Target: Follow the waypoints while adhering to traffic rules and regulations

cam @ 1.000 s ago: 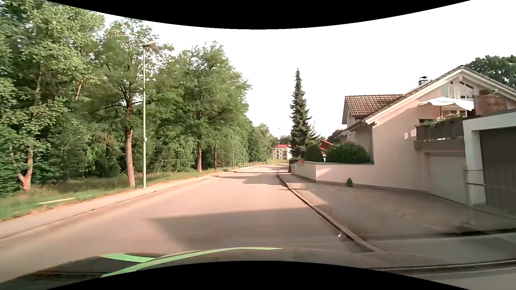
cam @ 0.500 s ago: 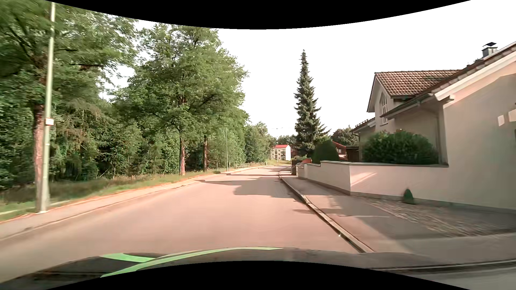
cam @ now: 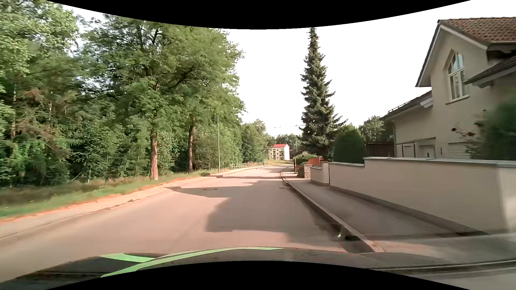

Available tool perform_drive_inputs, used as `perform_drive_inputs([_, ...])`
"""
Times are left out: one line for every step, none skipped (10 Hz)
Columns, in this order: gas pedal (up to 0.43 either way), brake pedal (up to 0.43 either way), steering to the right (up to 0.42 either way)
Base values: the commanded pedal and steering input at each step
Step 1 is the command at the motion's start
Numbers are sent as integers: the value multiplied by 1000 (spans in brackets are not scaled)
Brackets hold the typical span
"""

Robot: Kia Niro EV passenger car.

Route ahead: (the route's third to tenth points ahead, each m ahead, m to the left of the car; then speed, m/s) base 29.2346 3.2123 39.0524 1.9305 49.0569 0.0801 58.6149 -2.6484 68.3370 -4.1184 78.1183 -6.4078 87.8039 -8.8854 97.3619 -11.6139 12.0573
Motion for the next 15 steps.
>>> perform_drive_inputs([59, 0, 5])
perform_drive_inputs([59, 0, 5])
perform_drive_inputs([59, 0, 5])
perform_drive_inputs([59, 0, 5])
perform_drive_inputs([59, 0, 5])
perform_drive_inputs([59, 0, 5])
perform_drive_inputs([59, 0, 6])
perform_drive_inputs([67, 0, 9])
perform_drive_inputs([67, 0, 10])
perform_drive_inputs([67, 0, 11])
perform_drive_inputs([67, 0, 12])
perform_drive_inputs([67, 0, 13])
perform_drive_inputs([67, 0, 13])
perform_drive_inputs([67, 0, 14])
perform_drive_inputs([67, 0, 15])
